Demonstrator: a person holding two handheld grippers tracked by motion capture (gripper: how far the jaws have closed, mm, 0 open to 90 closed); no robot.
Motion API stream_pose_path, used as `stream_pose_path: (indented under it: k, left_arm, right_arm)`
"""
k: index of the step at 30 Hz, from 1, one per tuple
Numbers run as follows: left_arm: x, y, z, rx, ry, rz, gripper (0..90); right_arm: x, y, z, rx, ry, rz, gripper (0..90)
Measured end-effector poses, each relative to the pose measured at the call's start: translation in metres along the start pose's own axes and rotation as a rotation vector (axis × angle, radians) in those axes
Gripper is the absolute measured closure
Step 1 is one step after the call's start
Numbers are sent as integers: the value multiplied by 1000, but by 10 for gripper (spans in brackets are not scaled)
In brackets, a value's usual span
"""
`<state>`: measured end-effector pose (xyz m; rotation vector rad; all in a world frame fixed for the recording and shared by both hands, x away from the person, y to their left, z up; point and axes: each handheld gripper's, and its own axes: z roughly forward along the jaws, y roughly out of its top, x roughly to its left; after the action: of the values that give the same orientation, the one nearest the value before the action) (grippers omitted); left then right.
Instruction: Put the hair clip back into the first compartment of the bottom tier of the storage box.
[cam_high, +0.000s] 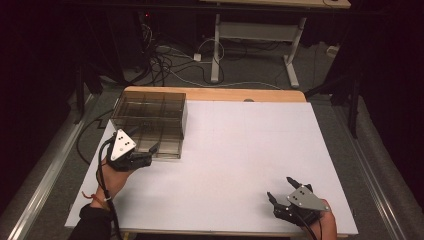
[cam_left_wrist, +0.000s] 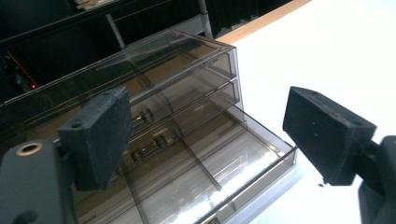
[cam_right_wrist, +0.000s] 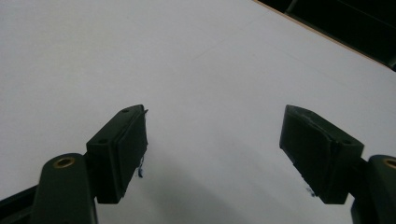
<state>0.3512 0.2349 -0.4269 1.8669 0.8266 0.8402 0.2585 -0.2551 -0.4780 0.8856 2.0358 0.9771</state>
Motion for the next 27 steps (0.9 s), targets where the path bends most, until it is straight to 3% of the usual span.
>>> stream_pose_path:
  k: [15, 27]
  left_arm:
    - [-11, 7, 1, -18, -31, 35, 151]
    - [-24, 11, 3, -4, -67, 51, 151]
  right_arm:
    - [0, 0, 0, 0, 0, -4, 234]
    - [0, 0, 0, -1, 0, -6, 234]
